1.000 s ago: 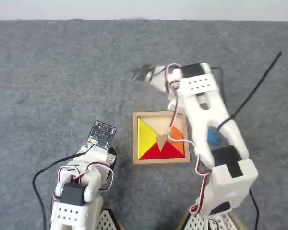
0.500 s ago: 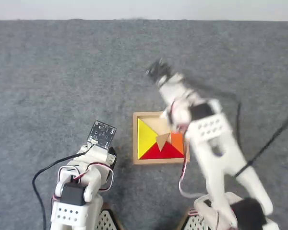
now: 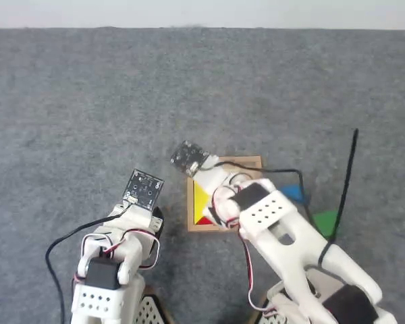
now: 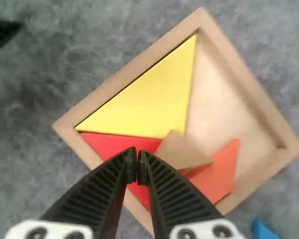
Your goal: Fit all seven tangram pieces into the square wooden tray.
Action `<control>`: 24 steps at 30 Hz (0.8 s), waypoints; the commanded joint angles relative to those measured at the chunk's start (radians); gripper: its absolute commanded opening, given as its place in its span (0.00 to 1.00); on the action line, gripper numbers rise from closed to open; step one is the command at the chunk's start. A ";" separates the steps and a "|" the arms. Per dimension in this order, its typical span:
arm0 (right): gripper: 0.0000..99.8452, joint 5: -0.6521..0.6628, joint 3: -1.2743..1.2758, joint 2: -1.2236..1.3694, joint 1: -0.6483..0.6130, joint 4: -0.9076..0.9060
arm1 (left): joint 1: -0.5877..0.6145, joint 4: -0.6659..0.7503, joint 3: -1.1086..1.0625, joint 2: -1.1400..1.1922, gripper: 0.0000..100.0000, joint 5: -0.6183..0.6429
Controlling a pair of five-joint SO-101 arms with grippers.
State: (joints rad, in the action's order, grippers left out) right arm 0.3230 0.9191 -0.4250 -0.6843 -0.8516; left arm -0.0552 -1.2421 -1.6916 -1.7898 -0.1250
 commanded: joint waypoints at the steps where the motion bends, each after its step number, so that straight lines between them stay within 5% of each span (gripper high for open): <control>1: 0.01 -0.005 0.032 -0.039 -0.007 0.067 | -0.002 -0.005 0.007 -0.002 0.09 0.006; 24: 0.01 0.032 0.031 0.073 0.071 0.111 | -0.002 -0.005 0.007 -0.002 0.09 0.006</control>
State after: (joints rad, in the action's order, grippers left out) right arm 0.3230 0.9835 -0.3544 -0.6659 -0.7641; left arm -0.0552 -1.2421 -1.6916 -1.7898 -0.1250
